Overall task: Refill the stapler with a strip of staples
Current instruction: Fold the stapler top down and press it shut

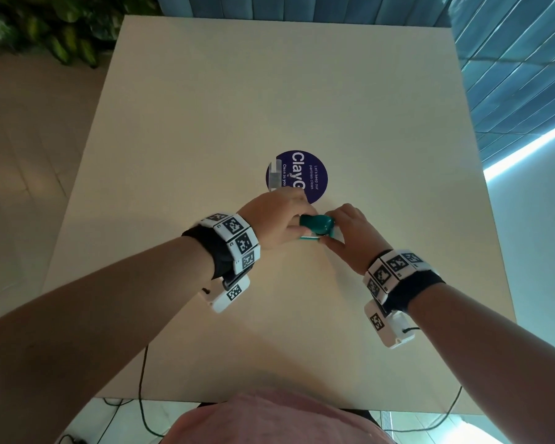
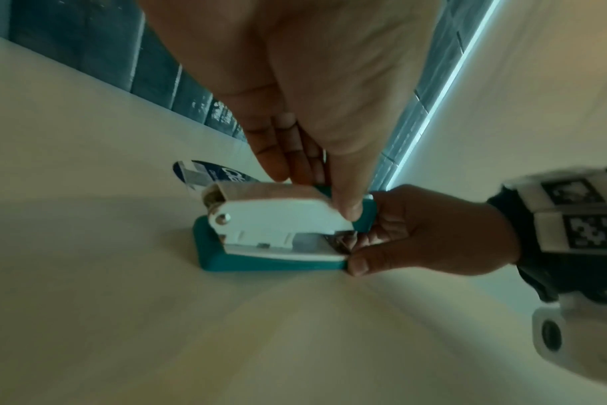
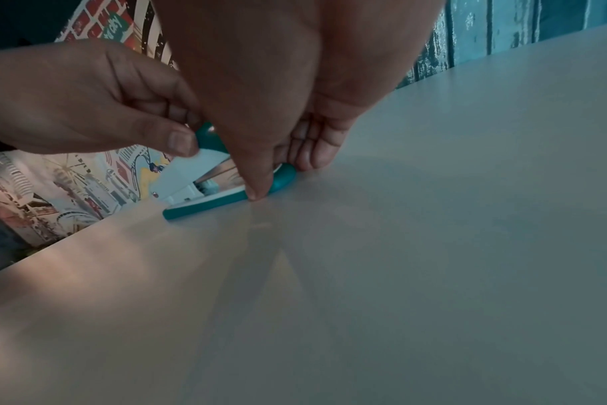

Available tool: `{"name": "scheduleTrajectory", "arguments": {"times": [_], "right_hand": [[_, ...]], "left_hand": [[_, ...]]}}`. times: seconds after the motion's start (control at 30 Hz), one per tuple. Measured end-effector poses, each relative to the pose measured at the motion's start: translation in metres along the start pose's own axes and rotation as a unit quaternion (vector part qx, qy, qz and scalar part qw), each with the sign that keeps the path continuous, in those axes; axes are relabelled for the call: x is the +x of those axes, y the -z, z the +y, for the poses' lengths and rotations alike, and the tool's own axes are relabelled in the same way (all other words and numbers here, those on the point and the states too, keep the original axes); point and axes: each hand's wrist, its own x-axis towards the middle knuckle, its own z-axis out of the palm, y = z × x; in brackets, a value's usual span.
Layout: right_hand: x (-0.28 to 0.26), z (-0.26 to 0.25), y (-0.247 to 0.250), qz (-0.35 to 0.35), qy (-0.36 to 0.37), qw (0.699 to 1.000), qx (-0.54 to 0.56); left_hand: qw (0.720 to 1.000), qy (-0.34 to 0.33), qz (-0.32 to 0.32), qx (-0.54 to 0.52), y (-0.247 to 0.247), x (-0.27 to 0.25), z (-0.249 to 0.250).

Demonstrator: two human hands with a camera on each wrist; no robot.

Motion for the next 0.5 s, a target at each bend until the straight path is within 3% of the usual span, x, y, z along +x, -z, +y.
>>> {"name": "scheduleTrajectory", "arguments": {"times": [0.27,0.5], "right_hand": [[-0.001,0.002,0.000,0.007,0.008,1.000,0.001],[-0.003,0.002,-0.004,0.016,0.008,1.000,0.005]], "left_hand": [[0.997,0.077,0.023,0.019,-0.003,-0.027,-0.035],[0.995,0.088,0.039,0.002,-0.010,-0.033,-0.037]]}}
